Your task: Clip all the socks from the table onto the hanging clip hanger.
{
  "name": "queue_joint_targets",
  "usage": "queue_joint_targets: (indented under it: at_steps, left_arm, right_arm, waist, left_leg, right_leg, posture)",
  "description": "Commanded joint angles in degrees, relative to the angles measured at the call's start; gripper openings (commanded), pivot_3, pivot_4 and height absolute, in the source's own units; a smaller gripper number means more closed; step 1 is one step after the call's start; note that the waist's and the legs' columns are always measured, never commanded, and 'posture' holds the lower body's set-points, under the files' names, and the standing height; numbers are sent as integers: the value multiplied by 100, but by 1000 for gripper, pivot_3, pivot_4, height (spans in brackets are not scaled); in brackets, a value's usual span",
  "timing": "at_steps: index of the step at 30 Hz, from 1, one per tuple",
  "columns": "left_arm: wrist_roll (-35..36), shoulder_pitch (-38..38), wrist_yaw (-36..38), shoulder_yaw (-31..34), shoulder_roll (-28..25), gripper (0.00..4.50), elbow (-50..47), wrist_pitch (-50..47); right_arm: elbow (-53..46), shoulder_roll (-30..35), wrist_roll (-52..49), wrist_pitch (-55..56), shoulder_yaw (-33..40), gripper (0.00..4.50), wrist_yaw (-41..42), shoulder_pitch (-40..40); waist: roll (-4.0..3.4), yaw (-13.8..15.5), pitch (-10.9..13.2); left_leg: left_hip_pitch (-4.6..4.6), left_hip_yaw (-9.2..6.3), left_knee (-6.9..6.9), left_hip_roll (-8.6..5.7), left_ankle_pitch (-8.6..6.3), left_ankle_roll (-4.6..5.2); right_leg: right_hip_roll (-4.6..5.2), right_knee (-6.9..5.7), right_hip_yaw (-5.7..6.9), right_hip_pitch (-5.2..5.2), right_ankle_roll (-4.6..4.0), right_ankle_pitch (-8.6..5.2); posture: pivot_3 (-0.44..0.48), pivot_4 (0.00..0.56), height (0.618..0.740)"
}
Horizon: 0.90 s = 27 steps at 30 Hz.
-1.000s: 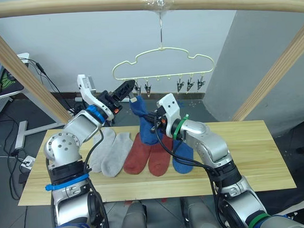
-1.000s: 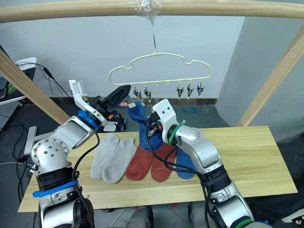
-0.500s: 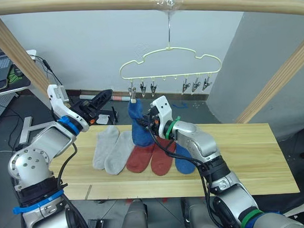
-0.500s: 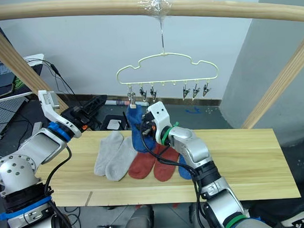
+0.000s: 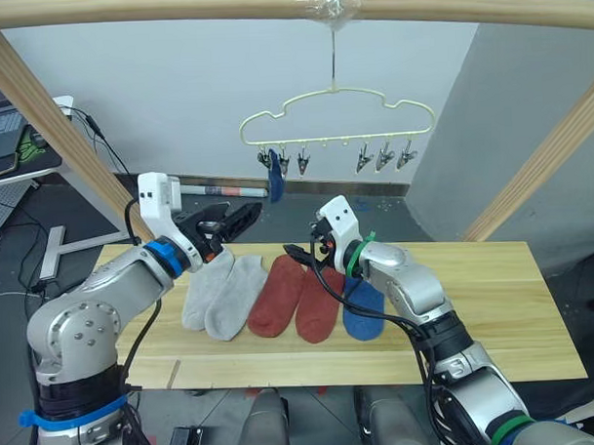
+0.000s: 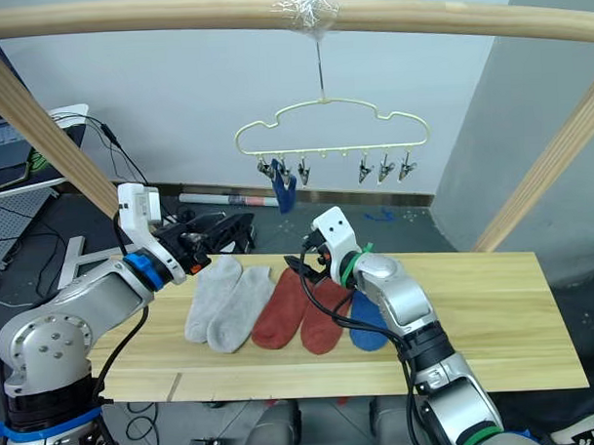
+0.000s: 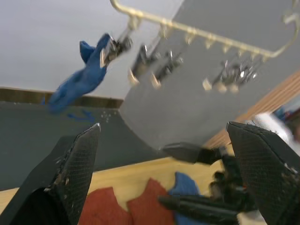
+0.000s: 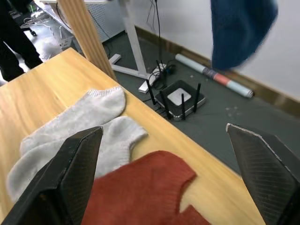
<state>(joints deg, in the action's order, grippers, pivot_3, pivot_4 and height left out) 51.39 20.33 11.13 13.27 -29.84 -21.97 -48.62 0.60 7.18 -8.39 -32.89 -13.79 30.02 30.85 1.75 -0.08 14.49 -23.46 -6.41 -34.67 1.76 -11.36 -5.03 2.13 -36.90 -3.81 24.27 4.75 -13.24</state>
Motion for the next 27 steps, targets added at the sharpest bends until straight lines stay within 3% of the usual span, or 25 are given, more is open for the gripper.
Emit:
queue_joint_targets:
  at_steps: [1, 5, 13, 25, 27]
  left_arm:
    - [-1499, 51, 252, -968, 214, 3950, -42, 1346]
    - [-2422, 61, 71, -1463, 655, 2790, 255, 2047]
    - [-3681, 251, -271, -1852, 1459, 2790, 949, 3068]
    - [-4252, 636, -347, -1680, 1988, 2790, 1916, 3776]
    - [-4317, 693, -352, -1640, 2025, 2447, 2062, 3863]
  right_arm:
    - [-1320, 506, -388, -231, 320, 4500, 371, -261]
    - [-2085, 988, -706, -574, 568, 4500, 526, -458]
    - [-2984, 1424, -1222, -739, 934, 4500, 589, -622]
    - [-3185, 1489, -1459, -811, 1001, 4500, 284, -451]
    - [-3196, 1545, -1445, -804, 980, 4500, 281, -435]
  waist:
    - [1, 39, 0]
    - [1, -11, -1]
    - [2, -81, -2]
    - [3, -187, -2]
    - [2, -189, -2]
  left_leg:
    - [-5, 0, -2, -4, 0, -1]
    - [-12, 6, -10, -7, -1, -2]
    - [-16, 6, -19, -4, -1, -1]
    - [-16, 7, -23, -5, -1, 0]
    - [-16, 6, -23, -5, -1, 0]
  right_leg:
    - [4, 5, 0, 0, 0, 0]
    - [7, 9, -6, 2, 1, 1]
    - [4, 3, -6, 5, 31, 17]
    - [3, 0, -7, 5, 36, 21]
    - [3, 1, -7, 4, 37, 21]
  posture:
    - [71, 203, 740]
    - [40, 200, 740]
    - [-6, 191, 740]
    - [-53, 202, 740]
    - [-53, 202, 740]
